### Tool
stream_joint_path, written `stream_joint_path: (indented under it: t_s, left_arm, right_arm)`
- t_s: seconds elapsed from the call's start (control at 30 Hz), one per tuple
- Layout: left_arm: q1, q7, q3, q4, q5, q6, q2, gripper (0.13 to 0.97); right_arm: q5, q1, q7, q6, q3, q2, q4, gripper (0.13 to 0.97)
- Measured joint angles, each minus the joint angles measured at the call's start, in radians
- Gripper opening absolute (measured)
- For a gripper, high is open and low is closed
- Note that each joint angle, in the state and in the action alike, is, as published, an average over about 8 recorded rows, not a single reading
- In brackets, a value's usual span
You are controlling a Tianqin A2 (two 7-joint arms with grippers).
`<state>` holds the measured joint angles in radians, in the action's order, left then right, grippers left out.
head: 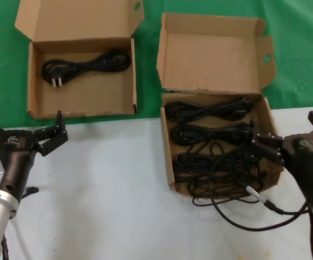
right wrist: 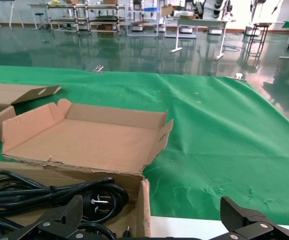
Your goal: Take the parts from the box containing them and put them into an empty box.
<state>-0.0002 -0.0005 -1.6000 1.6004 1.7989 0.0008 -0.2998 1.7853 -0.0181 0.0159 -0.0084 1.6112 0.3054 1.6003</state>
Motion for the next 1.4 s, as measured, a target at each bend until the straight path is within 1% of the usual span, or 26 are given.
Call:
stream_joint_path:
  t_s: [1.4]
  left_arm:
    - [0.000,0.000,0.000,0.000,0.000,0.000,0.000,0.966]
  right_arm:
    - [0.000,0.000,0.000,0.000,0.000,0.000,0.000,0.966]
